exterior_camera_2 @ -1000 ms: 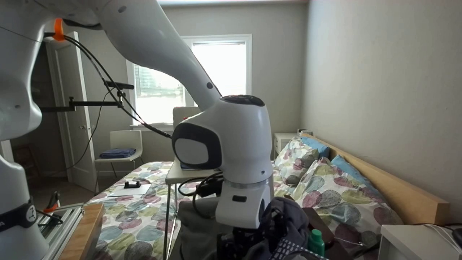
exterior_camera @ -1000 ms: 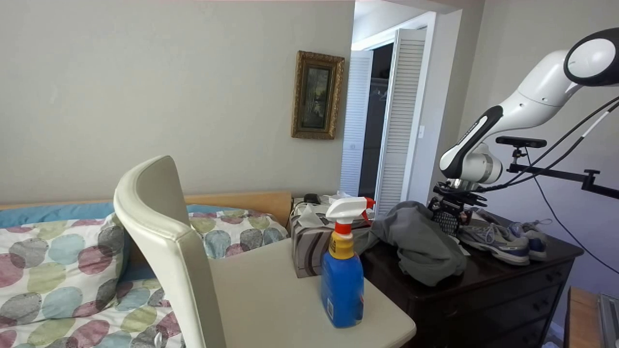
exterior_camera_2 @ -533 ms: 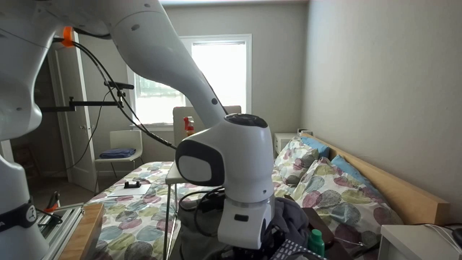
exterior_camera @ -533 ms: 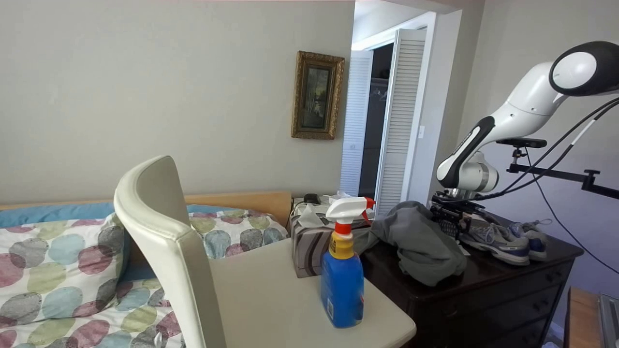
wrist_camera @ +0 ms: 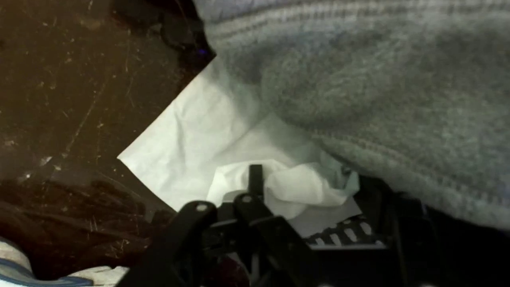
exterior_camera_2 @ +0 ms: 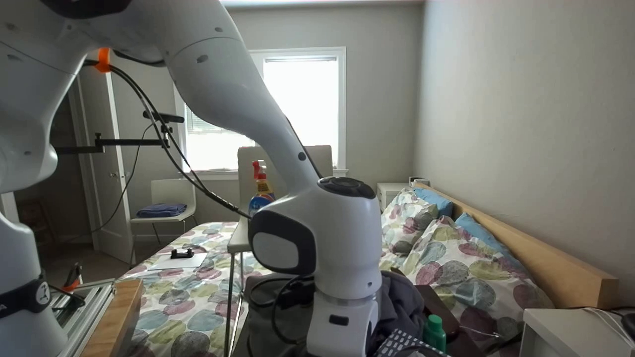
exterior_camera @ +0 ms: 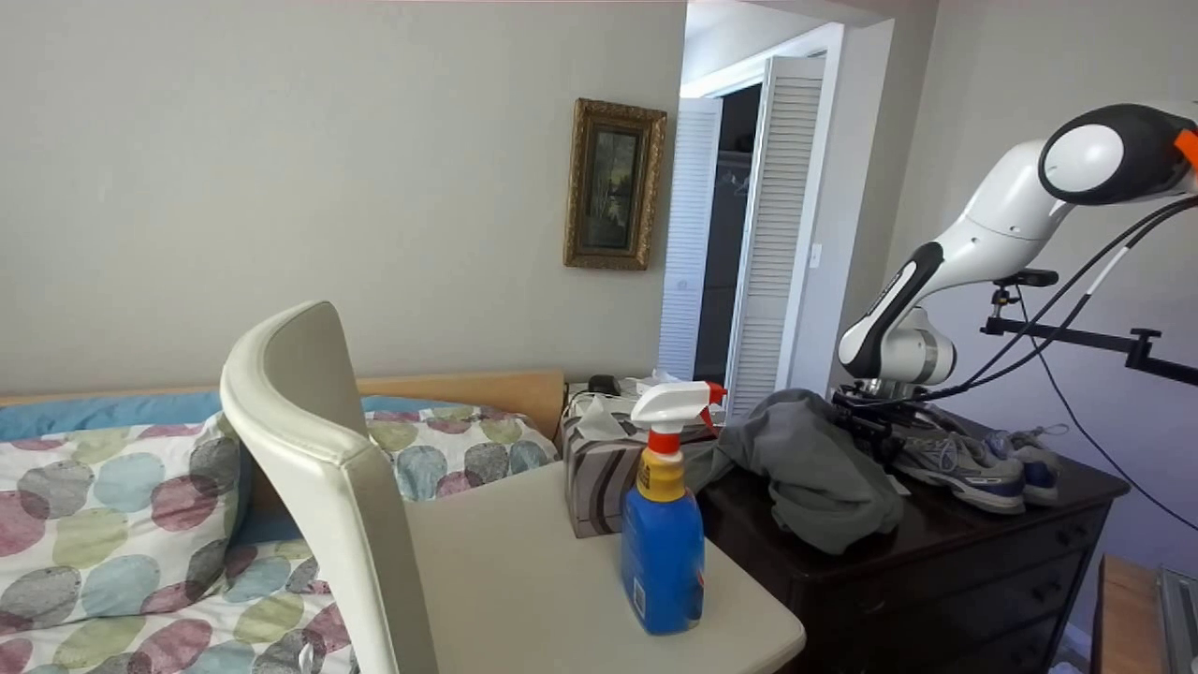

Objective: Use the white napkin to wipe the nozzle on the spray bottle.

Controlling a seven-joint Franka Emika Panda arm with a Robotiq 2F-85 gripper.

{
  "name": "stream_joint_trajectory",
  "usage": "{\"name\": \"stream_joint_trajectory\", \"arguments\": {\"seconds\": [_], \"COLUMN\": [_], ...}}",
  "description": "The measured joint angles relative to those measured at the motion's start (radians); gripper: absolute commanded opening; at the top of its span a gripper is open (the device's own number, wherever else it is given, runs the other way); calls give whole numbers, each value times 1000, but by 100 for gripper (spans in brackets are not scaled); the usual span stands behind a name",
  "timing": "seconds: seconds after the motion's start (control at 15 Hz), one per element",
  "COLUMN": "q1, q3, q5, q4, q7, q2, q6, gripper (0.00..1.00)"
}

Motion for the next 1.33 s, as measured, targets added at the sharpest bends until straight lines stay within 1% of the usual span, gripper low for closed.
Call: {"name": "stream_joint_trajectory", "arguments": {"seconds": [0.27,0.33,0.53,0.67,0.87,1.07,1.33], "q1": [1,3,23,47,81,92,89], "q3": [-2,-4,-28,-58,-108,-134,-161], "q5": [-4,-8,-37,-79,-183,-274,-342], "q4": [11,11,9,5,-18,-78,-176], "q7": [-8,-8,-6,-4,-14,-63,-146], "q2": [7,7,8,7,-12,-68,-199], "q6": [0,0,-9,-37,-138,-236,-293], "gripper": [2,1,0,1,1,1,1]}}
